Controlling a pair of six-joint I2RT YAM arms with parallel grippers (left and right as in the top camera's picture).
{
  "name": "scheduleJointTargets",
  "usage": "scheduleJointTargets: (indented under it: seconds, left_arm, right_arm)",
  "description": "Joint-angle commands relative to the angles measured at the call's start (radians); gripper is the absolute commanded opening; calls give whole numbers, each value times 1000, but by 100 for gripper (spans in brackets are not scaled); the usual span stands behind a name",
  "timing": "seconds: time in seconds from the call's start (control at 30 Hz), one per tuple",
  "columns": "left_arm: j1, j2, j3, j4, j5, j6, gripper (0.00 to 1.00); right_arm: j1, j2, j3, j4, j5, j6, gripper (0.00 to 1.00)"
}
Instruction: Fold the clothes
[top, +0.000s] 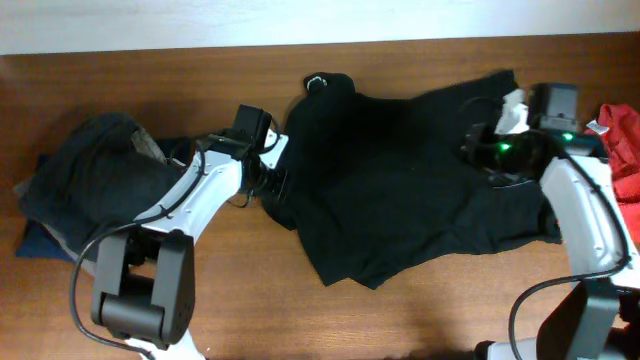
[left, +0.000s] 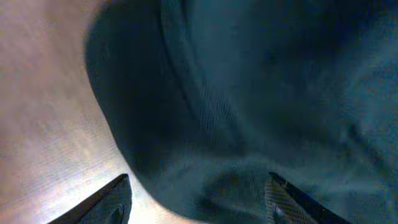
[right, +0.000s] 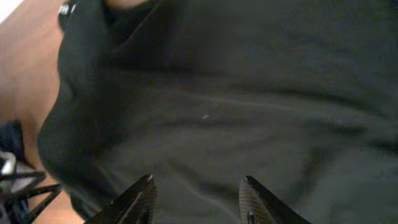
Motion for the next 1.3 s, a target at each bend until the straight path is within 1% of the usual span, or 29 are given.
scheduleJointTargets:
  seconds: [0.0, 0.07, 0.17, 0.3, 0.4, 0.53, 0.67, 0.7, 0.73, 0.77, 0.8, 0.83, 0.87, 1.0, 1.2, 1.27]
  left_arm:
    - [7, 10, -9, -67, 20, -4, 68]
    - [9, 4, -9, -109, 20, -4, 68]
    - [24, -11, -9, -167, 25, -35, 68]
    - [35, -10, -21, -166, 62, -45, 67]
    - [35, -9, -68, -112, 65, -66, 59]
    - [35, -7, -131, 34, 75, -68, 45]
    - [35, -7, -141, 103, 76, -67, 38]
    - [35, -7, -141, 112, 73, -66, 35]
    - [35, -7, -141, 122, 73, -59, 30]
    - [35, -8, -141, 132, 73, -41, 21]
    - [35, -8, -141, 137, 73, -33, 3]
    - [35, -9, -140, 139, 73, -24, 0]
    - [35, -13, -137, 137, 73, -8, 0]
    - [44, -72, -109, 101, 73, 119, 0]
    - [109, -280, -77, 64, 73, 403, 0]
    - [132, -338, -77, 45, 79, 452, 0]
  right_arm:
    - [40, 5, 2, -4, 55, -26, 49]
    - [48, 5, 2, -10, 71, -26, 49]
    - [52, 5, 2, -14, 72, -26, 49]
    - [52, 5, 2, -14, 72, -26, 49]
    - [52, 5, 2, -14, 72, -26, 49]
    - [52, 5, 2, -17, 72, -26, 49]
    - [52, 5, 2, -26, 72, -26, 49]
    - [52, 5, 2, -31, 72, -26, 49]
    - [52, 5, 2, -34, 72, -26, 49]
    - [52, 5, 2, -36, 72, -26, 49]
    - [52, 5, 2, -37, 72, -26, 49]
    - [52, 5, 2, -39, 72, -26, 49]
    - [52, 5, 2, -39, 72, -26, 49]
    - [52, 5, 2, -48, 75, -26, 49]
    - [52, 5, 2, -47, 92, -26, 50]
    - [52, 5, 2, -44, 92, -26, 50]
